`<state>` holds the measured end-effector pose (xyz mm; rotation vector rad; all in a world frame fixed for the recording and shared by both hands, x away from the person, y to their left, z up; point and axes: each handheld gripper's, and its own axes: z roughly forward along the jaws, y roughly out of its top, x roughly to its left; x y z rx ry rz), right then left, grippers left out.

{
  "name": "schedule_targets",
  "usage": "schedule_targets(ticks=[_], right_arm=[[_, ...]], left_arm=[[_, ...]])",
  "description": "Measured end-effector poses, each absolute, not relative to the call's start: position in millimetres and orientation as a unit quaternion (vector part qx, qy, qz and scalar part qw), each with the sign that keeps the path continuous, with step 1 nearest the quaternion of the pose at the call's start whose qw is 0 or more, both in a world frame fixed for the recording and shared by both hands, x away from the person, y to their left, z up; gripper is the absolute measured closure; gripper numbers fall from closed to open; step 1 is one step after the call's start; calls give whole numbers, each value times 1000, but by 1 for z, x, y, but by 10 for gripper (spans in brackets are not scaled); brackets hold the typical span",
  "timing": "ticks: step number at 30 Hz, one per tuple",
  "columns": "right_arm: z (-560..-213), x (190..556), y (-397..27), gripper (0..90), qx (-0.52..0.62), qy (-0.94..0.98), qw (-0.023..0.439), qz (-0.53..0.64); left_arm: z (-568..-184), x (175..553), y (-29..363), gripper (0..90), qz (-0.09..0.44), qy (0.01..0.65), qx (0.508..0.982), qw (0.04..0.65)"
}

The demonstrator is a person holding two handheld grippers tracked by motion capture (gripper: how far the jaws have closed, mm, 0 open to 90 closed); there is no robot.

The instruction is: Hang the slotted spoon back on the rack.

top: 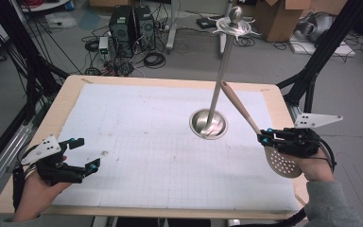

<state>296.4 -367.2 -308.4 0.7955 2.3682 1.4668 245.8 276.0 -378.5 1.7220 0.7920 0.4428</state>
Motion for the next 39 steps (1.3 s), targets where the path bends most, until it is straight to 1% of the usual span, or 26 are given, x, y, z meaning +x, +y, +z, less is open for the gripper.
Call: schedule_targets(ticks=[10, 21, 26, 39], right_arm=[[-300, 298, -384, 784, 282, 791, 132, 527], [-286, 298, -393, 784, 293, 774, 148, 542], [-277, 299, -399, 784, 301, 765, 162, 545], [-263, 302, -406, 784, 306, 757, 172, 551]], left_arm=[[-379, 246, 277, 19, 187, 338, 731, 563], [-380, 246, 276, 19, 187, 338, 731, 563], [-380, 246, 277, 19, 186, 339, 732, 562], [-380, 245, 279, 19, 186, 341, 730, 563]])
